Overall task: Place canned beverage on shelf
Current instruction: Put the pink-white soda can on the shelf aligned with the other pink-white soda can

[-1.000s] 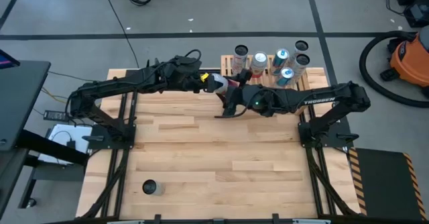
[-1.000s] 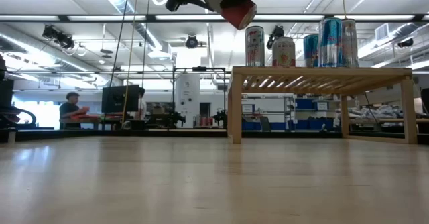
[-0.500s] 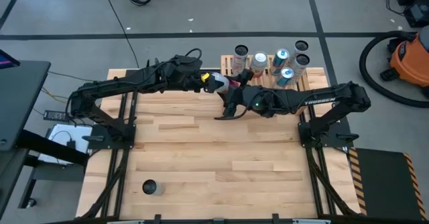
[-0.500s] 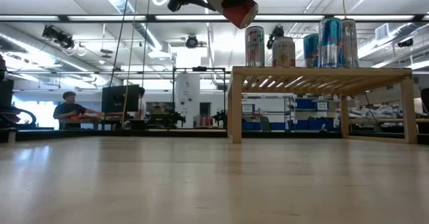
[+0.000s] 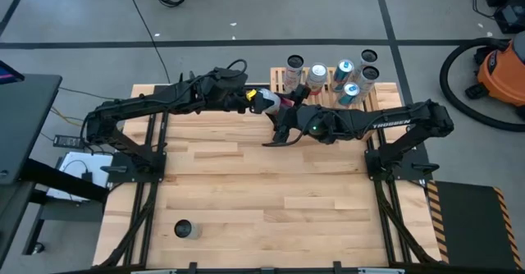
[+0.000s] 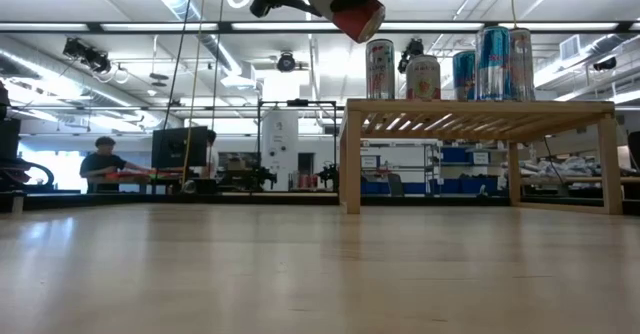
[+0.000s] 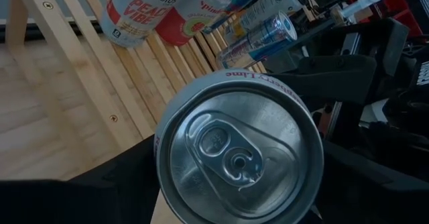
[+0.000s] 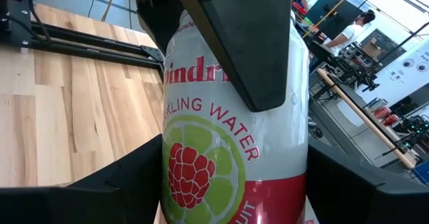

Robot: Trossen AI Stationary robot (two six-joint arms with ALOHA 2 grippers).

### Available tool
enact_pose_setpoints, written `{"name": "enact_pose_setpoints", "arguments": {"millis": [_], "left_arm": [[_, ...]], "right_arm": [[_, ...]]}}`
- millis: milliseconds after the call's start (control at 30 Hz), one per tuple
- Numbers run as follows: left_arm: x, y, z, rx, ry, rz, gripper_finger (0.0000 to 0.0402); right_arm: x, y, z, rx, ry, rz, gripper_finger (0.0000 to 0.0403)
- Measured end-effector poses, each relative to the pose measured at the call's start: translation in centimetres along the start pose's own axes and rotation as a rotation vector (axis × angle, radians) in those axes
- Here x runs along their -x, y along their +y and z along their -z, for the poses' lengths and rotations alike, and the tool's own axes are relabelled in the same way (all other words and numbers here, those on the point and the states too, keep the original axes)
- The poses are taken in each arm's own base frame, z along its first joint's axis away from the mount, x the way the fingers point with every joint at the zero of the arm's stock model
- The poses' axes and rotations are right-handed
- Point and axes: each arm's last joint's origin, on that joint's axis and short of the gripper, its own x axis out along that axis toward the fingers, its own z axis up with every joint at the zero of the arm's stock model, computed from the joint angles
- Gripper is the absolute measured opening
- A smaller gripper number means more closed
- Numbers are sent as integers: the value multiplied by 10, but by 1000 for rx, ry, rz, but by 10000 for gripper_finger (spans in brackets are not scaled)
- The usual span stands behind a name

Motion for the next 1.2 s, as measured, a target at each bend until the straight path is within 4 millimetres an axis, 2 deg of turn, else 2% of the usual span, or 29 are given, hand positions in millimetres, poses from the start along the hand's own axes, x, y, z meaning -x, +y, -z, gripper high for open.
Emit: {"name": "enact_pose_setpoints", "arguments": {"millis": [400,733,1200], "left_arm": [[0,0,0,0,6,2,317],[0,-1,-3,-69,-20,16,318],[0,-1,-3,-77,14,48,319]], "right_arm": [[5,5,-3,3,-15,-10,302],[5,4,-3,1,-8,32,302],[6,4,-3,-44,-4,45,302]]}}
